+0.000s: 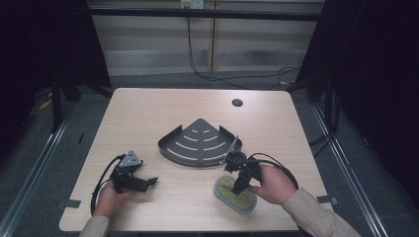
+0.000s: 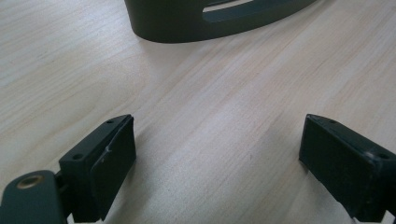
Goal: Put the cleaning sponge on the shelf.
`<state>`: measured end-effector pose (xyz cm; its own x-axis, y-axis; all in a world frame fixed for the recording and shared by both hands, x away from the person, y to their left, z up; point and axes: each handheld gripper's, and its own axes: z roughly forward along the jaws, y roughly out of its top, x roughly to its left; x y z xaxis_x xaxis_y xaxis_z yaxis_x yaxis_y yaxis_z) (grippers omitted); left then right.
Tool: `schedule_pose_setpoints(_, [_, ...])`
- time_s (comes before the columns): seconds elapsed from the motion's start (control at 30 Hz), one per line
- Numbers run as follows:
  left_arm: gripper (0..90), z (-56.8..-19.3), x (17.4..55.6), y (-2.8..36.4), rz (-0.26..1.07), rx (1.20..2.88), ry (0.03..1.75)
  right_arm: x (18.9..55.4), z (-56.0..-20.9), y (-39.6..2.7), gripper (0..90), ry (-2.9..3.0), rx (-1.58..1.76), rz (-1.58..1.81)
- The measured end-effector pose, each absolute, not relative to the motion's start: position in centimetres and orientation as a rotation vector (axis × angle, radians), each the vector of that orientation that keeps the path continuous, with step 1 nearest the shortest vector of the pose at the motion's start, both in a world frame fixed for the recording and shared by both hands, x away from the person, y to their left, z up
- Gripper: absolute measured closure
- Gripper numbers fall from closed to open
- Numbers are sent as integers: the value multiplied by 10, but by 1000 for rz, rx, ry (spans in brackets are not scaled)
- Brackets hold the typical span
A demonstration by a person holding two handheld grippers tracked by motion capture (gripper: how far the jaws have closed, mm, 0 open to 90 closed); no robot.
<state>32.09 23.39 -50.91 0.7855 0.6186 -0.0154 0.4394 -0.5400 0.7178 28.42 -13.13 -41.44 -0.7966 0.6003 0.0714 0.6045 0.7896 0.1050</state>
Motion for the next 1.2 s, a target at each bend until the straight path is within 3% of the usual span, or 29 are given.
schedule_pose_setpoints(0.1, [104,-509,321,234,309,2229,781,284,-416,-130,573,-2943,-986,-180])
schedule_pose_setpoints(0.23, [104,-509,321,234,310,2229,781,282,-417,-127,708,-2983,-948,-157])
schedule_pose_setpoints(1.2, [104,-509,321,234,308,2223,786,315,-370,-139,715,-2972,-961,-136])
